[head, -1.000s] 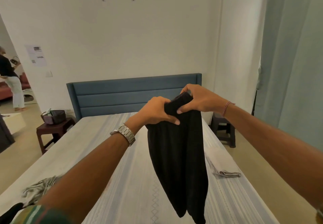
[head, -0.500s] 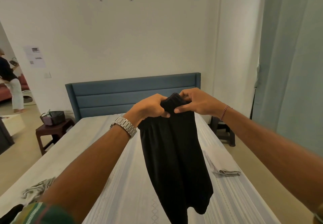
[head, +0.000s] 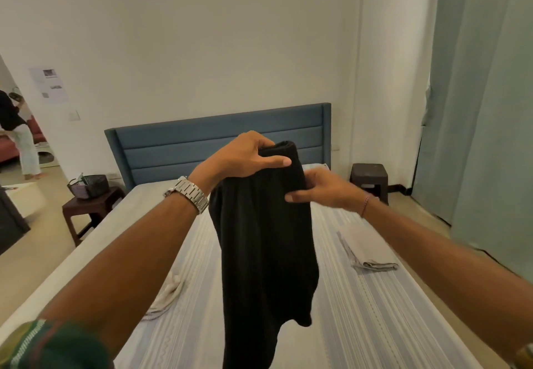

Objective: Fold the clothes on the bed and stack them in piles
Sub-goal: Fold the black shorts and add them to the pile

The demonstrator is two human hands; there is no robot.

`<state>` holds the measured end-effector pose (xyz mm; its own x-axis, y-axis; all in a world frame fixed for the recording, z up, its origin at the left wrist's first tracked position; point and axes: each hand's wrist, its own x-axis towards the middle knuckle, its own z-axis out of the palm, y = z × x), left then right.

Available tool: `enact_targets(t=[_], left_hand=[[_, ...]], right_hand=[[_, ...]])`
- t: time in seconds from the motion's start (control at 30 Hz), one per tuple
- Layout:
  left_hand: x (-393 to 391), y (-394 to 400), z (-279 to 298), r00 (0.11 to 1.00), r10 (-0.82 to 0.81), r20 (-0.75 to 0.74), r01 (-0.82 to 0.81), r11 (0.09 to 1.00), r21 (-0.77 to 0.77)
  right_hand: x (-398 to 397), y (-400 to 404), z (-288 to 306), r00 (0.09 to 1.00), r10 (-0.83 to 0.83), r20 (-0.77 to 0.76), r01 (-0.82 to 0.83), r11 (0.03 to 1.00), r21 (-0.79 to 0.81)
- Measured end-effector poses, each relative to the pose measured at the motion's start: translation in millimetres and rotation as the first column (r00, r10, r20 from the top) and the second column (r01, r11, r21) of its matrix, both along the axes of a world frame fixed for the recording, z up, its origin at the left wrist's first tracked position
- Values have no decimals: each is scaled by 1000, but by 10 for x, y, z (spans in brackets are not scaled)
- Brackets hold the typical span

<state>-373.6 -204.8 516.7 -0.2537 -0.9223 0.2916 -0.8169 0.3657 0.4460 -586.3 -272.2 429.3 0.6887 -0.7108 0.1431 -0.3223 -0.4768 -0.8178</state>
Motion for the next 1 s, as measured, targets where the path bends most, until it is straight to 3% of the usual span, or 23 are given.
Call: enact_targets(t=[0.17,0.33,0.5,0.6,0.83,1.0], left_hand=[[115,39,183,998,10,66,-6,999,-53],[279,120,333,996,27,81,-22,998,-60],[474,190,399,995,53,79,-49,997,-60],[549,230,420,995,65,70,-61,996,-59],[643,305,474,992,93,89,-85,992,-90],[689,351,512,990,112,86,-103,990,-93]], right_hand=[[121,14,-953,977,18,-213,-12,999,31],[221,80,-1567,951,-3,-308,24,998,63],[330,127,-1712,927,-282,-246,315,943,107],[440,215,-1805,900,-334,-279,389,905,173],[668,478,-1661,987,-158,29,136,916,378],[791,492,-1651,996,-67,57,29,862,506]])
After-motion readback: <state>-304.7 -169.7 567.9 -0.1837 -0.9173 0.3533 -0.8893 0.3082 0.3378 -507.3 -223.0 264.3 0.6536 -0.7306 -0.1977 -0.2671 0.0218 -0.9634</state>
